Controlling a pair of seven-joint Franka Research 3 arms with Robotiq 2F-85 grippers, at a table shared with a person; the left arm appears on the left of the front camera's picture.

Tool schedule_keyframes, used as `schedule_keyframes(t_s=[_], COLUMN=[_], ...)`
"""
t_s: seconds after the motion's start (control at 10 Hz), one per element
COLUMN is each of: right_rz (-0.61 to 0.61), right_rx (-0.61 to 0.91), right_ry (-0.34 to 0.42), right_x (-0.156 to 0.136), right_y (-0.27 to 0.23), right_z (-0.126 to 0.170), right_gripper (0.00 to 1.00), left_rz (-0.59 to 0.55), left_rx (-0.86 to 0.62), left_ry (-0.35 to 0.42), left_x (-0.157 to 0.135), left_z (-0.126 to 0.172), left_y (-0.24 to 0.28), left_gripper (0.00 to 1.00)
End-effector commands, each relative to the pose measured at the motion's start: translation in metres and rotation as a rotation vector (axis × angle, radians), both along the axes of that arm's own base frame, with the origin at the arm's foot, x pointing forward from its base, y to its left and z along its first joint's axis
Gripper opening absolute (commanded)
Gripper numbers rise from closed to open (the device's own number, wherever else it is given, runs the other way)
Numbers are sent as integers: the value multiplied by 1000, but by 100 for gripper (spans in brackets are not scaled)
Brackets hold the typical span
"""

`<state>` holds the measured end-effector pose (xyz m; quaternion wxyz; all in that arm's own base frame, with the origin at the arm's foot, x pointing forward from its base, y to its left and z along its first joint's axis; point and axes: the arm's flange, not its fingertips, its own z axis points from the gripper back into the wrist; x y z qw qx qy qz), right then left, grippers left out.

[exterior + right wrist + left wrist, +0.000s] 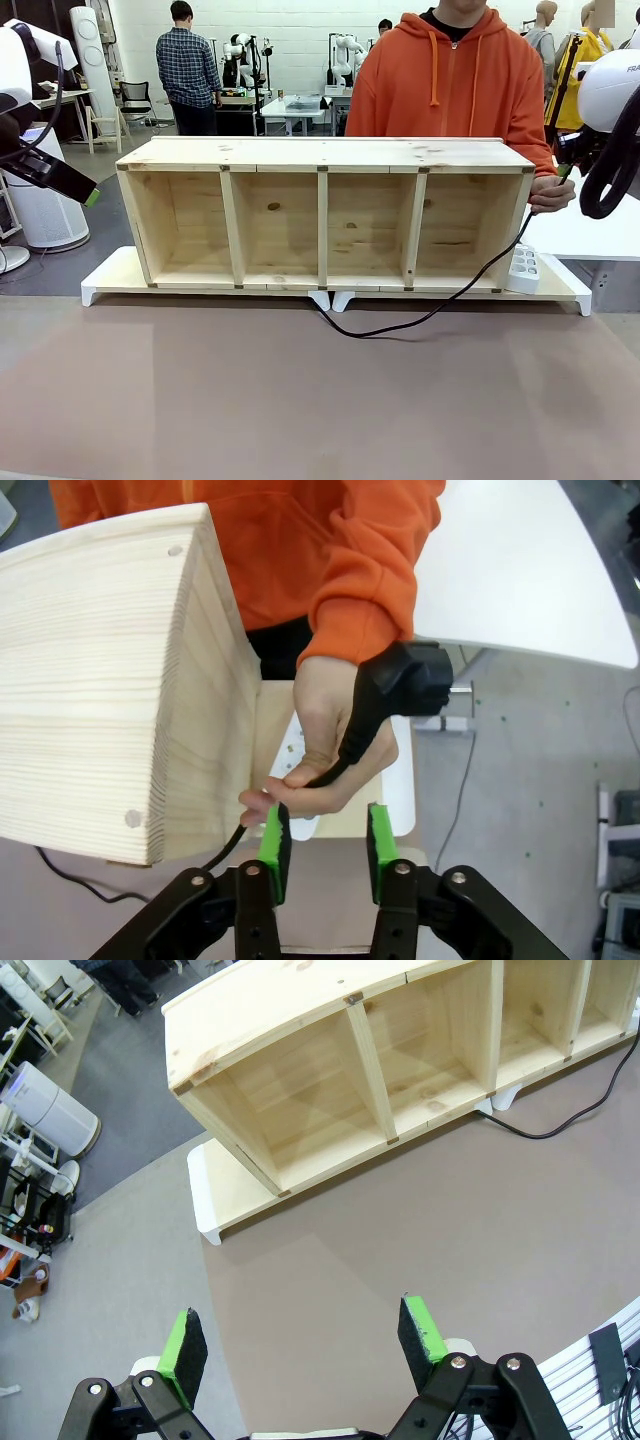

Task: Perform cable management.
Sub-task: Release the Power Cable when the human grasps it.

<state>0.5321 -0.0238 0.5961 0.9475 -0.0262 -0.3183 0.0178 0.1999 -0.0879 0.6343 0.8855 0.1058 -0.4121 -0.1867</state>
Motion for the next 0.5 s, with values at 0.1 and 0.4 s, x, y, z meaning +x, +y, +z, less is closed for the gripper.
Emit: schedule_keyframes(t_s=[0.1, 0.4], right_rz=[14, 0], right_rx=[6, 0], right_ry=[23, 8], right_x=[1, 0], right_y=[-2, 0], right_z=[3, -1], right_gripper=[59, 100], left_rz=[3, 3], left_rx=[-7, -7], left_ry=[-3, -3], left_x=[1, 1], left_z=[0, 0], left_y=[-1, -1], left_gripper=[100, 100])
